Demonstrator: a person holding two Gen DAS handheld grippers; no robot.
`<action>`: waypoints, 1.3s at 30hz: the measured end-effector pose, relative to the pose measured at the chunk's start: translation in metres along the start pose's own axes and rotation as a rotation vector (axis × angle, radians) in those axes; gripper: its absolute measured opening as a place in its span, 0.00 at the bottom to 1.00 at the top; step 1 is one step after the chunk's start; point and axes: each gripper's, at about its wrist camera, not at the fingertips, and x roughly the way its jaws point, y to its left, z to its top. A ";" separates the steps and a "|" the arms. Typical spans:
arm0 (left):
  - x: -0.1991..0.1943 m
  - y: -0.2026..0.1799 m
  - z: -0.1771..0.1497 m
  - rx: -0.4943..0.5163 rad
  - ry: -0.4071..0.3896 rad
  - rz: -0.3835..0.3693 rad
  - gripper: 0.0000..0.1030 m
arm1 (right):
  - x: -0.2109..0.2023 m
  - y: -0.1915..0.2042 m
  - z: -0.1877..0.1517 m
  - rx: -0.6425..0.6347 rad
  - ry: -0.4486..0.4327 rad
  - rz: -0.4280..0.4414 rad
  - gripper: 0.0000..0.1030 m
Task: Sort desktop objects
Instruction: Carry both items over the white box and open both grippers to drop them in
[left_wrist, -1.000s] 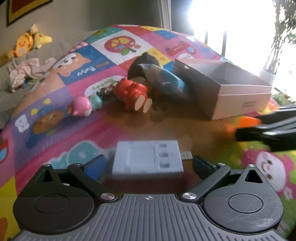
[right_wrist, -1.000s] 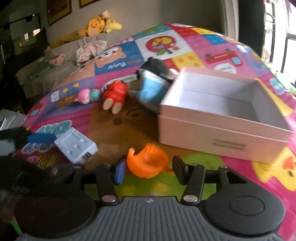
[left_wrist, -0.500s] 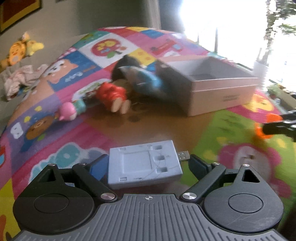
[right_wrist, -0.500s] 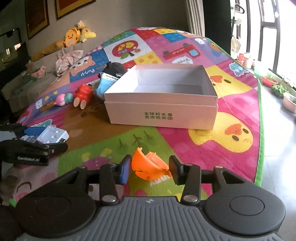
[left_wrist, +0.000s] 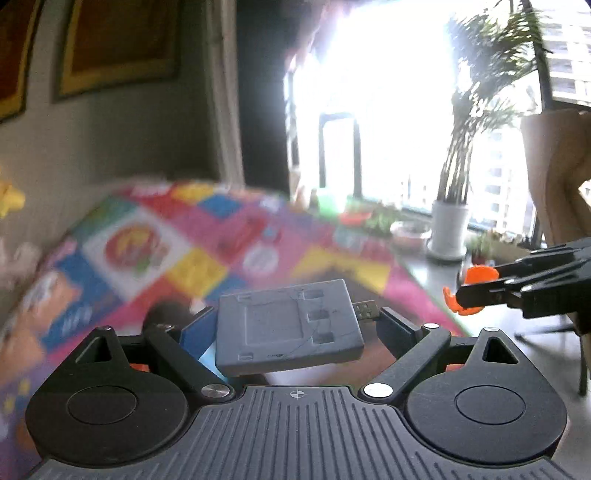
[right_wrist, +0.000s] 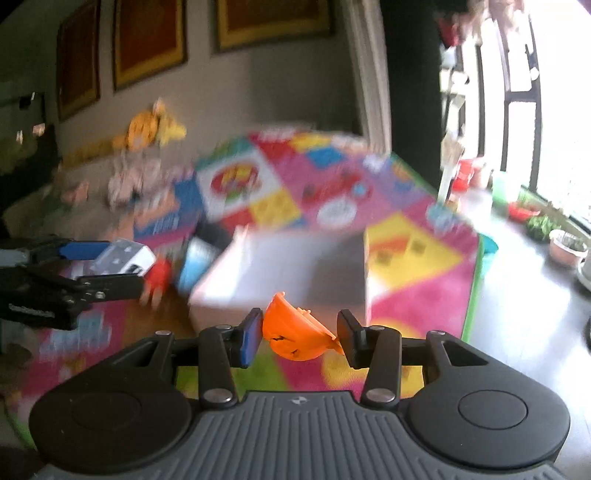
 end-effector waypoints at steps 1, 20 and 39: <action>0.016 -0.002 0.004 0.002 0.000 -0.003 0.93 | 0.004 -0.004 0.010 0.008 -0.023 -0.011 0.42; 0.009 0.055 -0.077 -0.081 0.189 0.110 1.00 | 0.111 -0.010 0.044 0.096 0.062 -0.015 0.68; -0.053 0.132 -0.145 -0.371 0.240 0.365 1.00 | 0.136 0.164 0.003 -0.365 0.130 0.149 0.53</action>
